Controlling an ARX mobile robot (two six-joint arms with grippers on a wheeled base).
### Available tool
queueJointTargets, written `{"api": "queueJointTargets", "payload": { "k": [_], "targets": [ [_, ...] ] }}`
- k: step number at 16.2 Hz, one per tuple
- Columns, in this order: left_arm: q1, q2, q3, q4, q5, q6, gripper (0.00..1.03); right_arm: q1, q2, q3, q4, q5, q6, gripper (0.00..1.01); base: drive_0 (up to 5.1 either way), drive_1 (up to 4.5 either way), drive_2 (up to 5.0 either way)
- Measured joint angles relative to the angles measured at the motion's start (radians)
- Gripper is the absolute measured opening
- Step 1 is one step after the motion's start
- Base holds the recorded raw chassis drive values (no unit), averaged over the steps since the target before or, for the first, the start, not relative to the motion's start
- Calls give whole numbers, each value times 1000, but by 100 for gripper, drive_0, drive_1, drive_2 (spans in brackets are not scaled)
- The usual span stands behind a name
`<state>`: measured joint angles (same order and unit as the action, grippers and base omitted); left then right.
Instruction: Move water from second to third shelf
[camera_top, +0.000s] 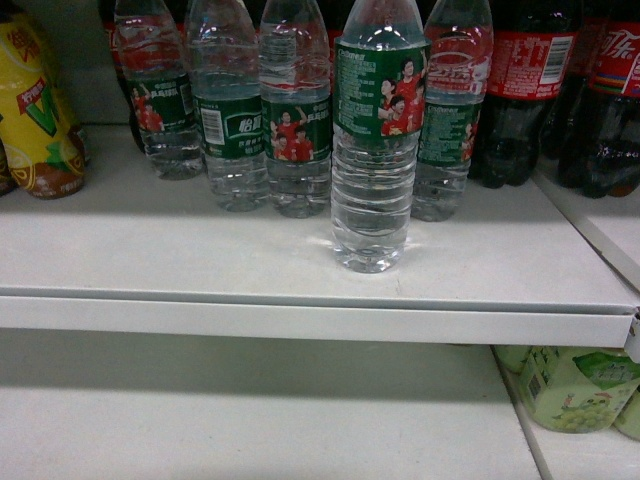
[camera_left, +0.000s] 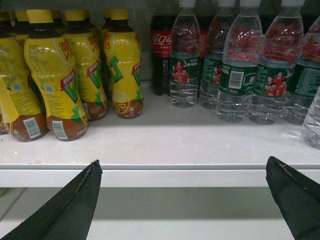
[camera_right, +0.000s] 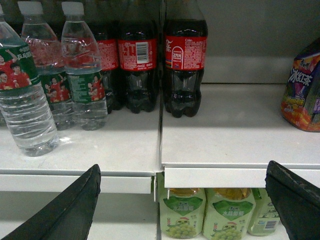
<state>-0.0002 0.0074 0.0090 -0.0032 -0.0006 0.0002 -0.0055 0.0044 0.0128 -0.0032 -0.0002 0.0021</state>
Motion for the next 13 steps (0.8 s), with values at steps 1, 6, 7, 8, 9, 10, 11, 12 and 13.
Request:
{"api": "queueJointTargets", "payload": {
  "k": [1, 6, 7, 8, 9, 10, 11, 12, 13],
  "targets": [
    [0, 0, 0, 0, 0, 0, 98, 0, 0, 0, 0, 0, 0, 98, 0, 0, 0],
    [0, 0, 0, 0, 0, 0, 98, 0, 0, 0, 0, 0, 0, 98, 0, 0, 0],
    [0, 0, 0, 0, 0, 0, 98, 0, 0, 0, 0, 0, 0, 98, 0, 0, 0],
    [0, 0, 0, 0, 0, 0, 98, 0, 0, 0, 0, 0, 0, 98, 0, 0, 0],
    [0, 0, 0, 0, 0, 0, 98, 0, 0, 0, 0, 0, 0, 98, 0, 0, 0],
    [0, 0, 0, 0, 0, 0, 98, 0, 0, 0, 0, 0, 0, 98, 0, 0, 0],
    [0, 0, 0, 0, 0, 0, 98, 0, 0, 0, 0, 0, 0, 98, 0, 0, 0],
    [0, 0, 0, 0, 0, 0, 98, 0, 0, 0, 0, 0, 0, 98, 0, 0, 0],
    [0, 0, 0, 0, 0, 0, 98, 0, 0, 0, 0, 0, 0, 98, 0, 0, 0]
  ]
}}
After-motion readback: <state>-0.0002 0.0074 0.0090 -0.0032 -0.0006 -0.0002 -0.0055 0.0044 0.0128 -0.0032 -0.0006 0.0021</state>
